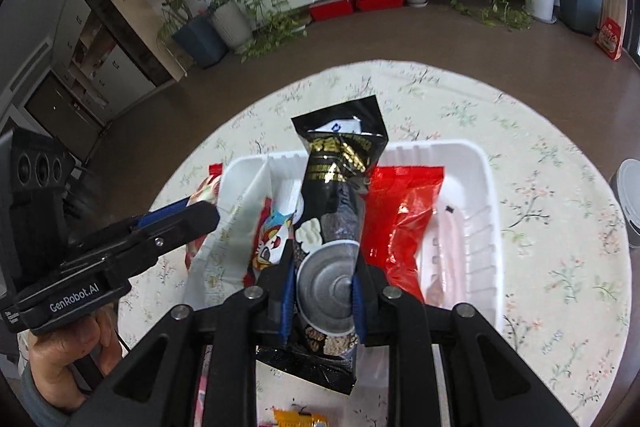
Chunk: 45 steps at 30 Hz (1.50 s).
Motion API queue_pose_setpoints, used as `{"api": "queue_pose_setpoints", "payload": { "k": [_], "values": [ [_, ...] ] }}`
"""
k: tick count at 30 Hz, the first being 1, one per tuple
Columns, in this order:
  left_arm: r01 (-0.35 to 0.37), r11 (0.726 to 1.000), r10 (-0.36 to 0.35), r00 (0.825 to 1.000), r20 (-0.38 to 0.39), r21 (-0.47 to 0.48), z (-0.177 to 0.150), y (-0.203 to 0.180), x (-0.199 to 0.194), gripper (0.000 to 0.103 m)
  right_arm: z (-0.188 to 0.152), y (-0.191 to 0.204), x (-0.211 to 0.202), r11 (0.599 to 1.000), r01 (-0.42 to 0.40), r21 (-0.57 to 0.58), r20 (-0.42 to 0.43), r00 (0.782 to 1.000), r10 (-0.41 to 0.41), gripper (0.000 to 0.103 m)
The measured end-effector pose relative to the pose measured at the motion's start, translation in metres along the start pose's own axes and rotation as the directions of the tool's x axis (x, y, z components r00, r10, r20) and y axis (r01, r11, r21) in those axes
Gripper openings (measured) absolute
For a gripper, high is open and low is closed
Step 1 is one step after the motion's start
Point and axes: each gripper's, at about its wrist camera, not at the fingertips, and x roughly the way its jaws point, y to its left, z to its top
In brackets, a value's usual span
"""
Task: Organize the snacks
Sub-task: 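Carry both packets over the white tray and lower them inside, then open both tools and move them back toward the snack pile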
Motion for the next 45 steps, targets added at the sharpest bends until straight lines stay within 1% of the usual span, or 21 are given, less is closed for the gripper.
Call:
{"api": "queue_pose_setpoints", "payload": {
  "k": [5, 11, 12, 16, 19, 20, 21, 23, 27, 34, 38, 41, 44, 45],
  "values": [
    [-0.034, 0.999, 0.034, 0.999, -0.016, -0.014, -0.005, 0.013, 0.029, 0.032, -0.001, 0.004, 0.024, 0.999, 0.039, -0.029, -0.034, 0.999, -0.04, 0.025],
    [-0.059, 0.998, 0.059, 0.997, -0.045, -0.013, -0.01, 0.026, 0.064, 0.033, -0.007, 0.003, 0.036, 0.998, 0.06, -0.037, -0.046, 0.997, -0.061, 0.025],
    [-0.057, 0.998, 0.056, 0.997, -0.052, -0.015, -0.016, 0.028, 0.06, 0.033, -0.007, 0.005, 0.037, 0.997, 0.066, -0.049, -0.048, 0.997, -0.068, 0.026],
    [-0.062, 0.998, 0.061, 0.997, -0.044, -0.016, -0.017, 0.032, 0.062, 0.034, -0.008, 0.008, 0.044, 0.993, 0.09, -0.073, -0.052, 0.994, -0.094, 0.026],
    [-0.071, 0.997, 0.071, 0.997, -0.04, -0.017, -0.015, 0.037, 0.063, 0.037, -0.008, 0.007, 0.045, 0.993, 0.092, -0.072, -0.053, 0.994, -0.096, 0.027],
    [-0.068, 0.997, 0.067, 0.997, -0.038, -0.021, -0.016, 0.037, 0.062, 0.041, -0.008, 0.007, 0.045, 0.993, 0.097, -0.073, -0.051, 0.994, -0.101, 0.028],
    [-0.066, 0.998, 0.065, 0.997, -0.032, -0.023, -0.016, 0.038, 0.061, 0.048, -0.008, 0.008, 0.044, 0.992, 0.105, -0.076, -0.047, 0.993, -0.109, 0.031],
    [-0.073, 0.997, 0.073, 0.997, -0.022, -0.021, -0.018, 0.036, 0.056, 0.053, -0.008, 0.01, 0.042, 0.99, 0.115, -0.083, -0.036, 0.992, -0.118, 0.035],
    [-0.072, 0.997, 0.072, 0.997, -0.017, -0.018, -0.017, 0.035, 0.052, 0.053, -0.008, 0.008, 0.038, 0.99, 0.115, -0.079, -0.023, 0.993, -0.117, 0.04],
    [-0.071, 0.997, 0.071, 0.998, -0.003, -0.027, -0.02, 0.038, 0.046, 0.059, -0.007, 0.011, 0.034, 0.989, 0.118, -0.088, -0.011, 0.993, -0.119, 0.041],
    [-0.064, 0.998, 0.064, 0.998, 0.006, -0.027, -0.022, 0.037, 0.041, 0.072, -0.007, 0.012, 0.029, 0.989, 0.124, -0.084, 0.0, 0.992, -0.124, 0.041],
    [-0.06, 0.998, 0.06, 0.998, 0.021, -0.033, -0.023, 0.033, 0.033, 0.075, -0.007, 0.011, 0.023, 0.989, 0.127, -0.076, 0.013, 0.992, -0.126, 0.05],
    [-0.048, 0.998, 0.05, 0.998, 0.05, -0.034, -0.024, 0.026, 0.018, 0.075, -0.007, 0.009, 0.013, 0.993, 0.106, -0.054, 0.03, 0.994, -0.105, 0.06],
    [-0.045, 0.998, 0.047, 0.997, 0.058, -0.031, -0.024, 0.024, 0.012, 0.077, -0.008, 0.009, 0.007, 0.994, 0.095, -0.046, 0.042, 0.995, -0.093, 0.063]
  ]
}}
